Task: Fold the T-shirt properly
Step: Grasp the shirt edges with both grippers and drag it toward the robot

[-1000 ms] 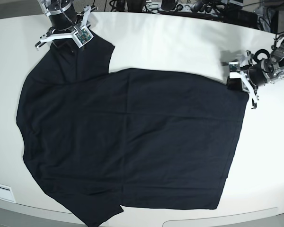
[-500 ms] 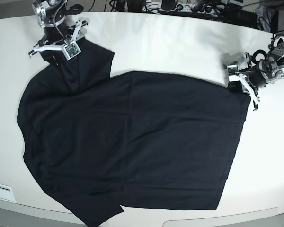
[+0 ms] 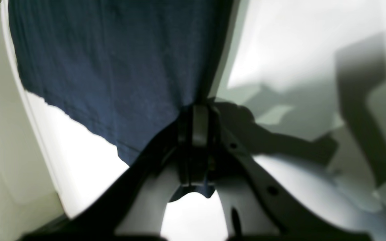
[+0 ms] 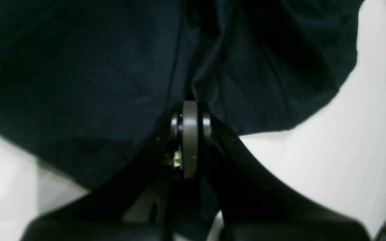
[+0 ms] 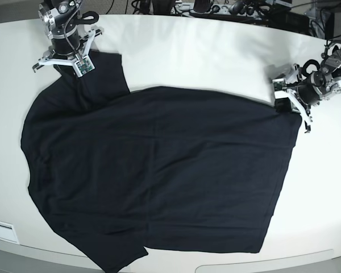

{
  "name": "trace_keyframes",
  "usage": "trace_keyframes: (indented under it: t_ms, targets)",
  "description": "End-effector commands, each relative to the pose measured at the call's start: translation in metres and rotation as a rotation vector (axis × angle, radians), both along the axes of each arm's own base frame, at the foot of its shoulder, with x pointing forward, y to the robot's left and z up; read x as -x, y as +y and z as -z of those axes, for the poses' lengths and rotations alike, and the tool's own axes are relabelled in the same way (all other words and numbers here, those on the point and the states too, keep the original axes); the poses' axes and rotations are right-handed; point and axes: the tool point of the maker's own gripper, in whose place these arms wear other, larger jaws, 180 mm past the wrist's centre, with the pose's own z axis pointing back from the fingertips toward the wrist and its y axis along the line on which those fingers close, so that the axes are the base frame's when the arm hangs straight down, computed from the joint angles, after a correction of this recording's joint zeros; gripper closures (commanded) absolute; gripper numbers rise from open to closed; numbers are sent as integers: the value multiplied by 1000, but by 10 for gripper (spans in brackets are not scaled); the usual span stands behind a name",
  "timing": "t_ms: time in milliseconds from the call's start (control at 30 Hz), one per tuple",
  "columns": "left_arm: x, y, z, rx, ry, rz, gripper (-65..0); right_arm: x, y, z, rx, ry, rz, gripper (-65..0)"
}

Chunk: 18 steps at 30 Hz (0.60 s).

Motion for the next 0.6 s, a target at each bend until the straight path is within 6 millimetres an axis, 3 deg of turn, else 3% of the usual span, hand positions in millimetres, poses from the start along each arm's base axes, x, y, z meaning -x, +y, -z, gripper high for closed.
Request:
trace_keyframes:
  t_ms: [0, 133, 300, 400, 567]
  targets:
    - [13, 26, 8, -120, 56, -30, 0, -2, -1, -11, 7, -26, -5, 0]
    - [9, 21, -3, -146, 15, -47, 0, 4, 9, -38, -7, -60, -35, 0]
    - [14, -1, -23, -84, 25, -55, 0, 21, 13, -63, 16, -63, -82, 0]
    - [17, -13, -39, -70, 19, -30, 0, 38, 7, -62, 41, -13, -93, 0]
    - [24, -20, -62, -79, 13, 9, 0, 66, -23, -57, 113, 72, -46, 0]
